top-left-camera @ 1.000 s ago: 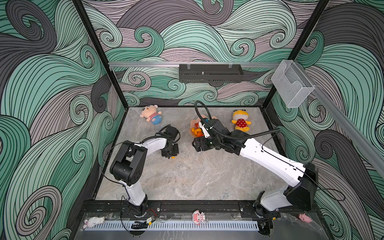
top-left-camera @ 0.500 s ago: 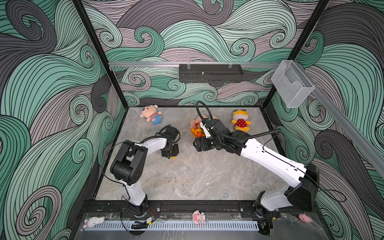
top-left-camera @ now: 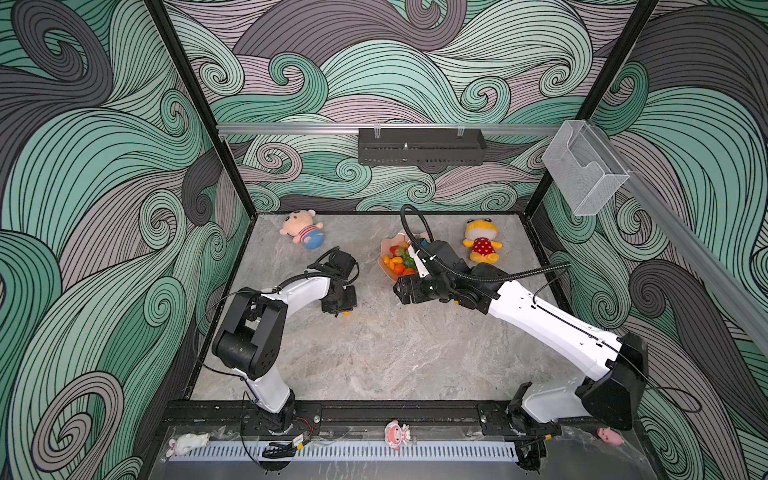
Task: Place and organize the fake fruits in the fruit bowl
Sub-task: 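Lift the yellow fruit with the left gripper and carry it over the bowl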
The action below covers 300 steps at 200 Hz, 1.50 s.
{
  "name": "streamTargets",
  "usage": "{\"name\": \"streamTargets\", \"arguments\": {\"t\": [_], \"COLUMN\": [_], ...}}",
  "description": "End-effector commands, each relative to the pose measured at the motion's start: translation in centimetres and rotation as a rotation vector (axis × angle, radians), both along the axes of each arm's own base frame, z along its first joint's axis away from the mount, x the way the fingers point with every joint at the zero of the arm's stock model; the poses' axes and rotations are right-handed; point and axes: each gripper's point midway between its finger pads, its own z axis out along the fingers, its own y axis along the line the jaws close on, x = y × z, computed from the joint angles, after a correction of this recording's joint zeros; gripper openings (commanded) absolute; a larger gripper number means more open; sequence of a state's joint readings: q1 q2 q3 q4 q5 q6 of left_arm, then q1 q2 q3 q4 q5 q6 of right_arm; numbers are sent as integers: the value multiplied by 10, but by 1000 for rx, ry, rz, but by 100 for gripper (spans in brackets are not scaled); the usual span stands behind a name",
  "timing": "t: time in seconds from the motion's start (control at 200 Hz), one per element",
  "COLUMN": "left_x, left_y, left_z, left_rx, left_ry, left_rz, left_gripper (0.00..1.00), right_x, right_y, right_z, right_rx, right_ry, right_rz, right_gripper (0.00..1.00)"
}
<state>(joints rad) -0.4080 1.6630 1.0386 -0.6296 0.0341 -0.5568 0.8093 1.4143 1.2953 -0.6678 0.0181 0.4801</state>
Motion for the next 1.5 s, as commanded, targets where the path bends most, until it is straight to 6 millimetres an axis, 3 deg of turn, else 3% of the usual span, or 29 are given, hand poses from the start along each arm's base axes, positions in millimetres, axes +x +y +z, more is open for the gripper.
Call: {"name": "streamTargets", "arguments": {"t": [0.0,0.42,0.6,0.87,1.246,1.496], "left_x": [-1,29,43,68,107,129], "left_y": [-1,-40,-59,-92,-126,-140], "left_z": [21,64,73,88,83,74], "left_rx": [-14,-98,-142,-186,-205,-204], "left_ry": [-23,-90,-112,-158,-197,-210], "left_rz": [-13,-81,-110,-148,-196,-222], "left_gripper": [28,28,28,28,28,28], "right_x": [2,22,33,48,56,56], "right_y": [-12,-56,-79,-96,-95,-98], "right_z": [2,-9,-12,-16,-3,-6], "right_rx": [24,59,79,119,186,185], "right_ry": [-1,32,36,54,-5,3], "right_rz": [-46,-148,-199,-242,-204,-210], "right_gripper": [88,88,88,88,89,89]}}
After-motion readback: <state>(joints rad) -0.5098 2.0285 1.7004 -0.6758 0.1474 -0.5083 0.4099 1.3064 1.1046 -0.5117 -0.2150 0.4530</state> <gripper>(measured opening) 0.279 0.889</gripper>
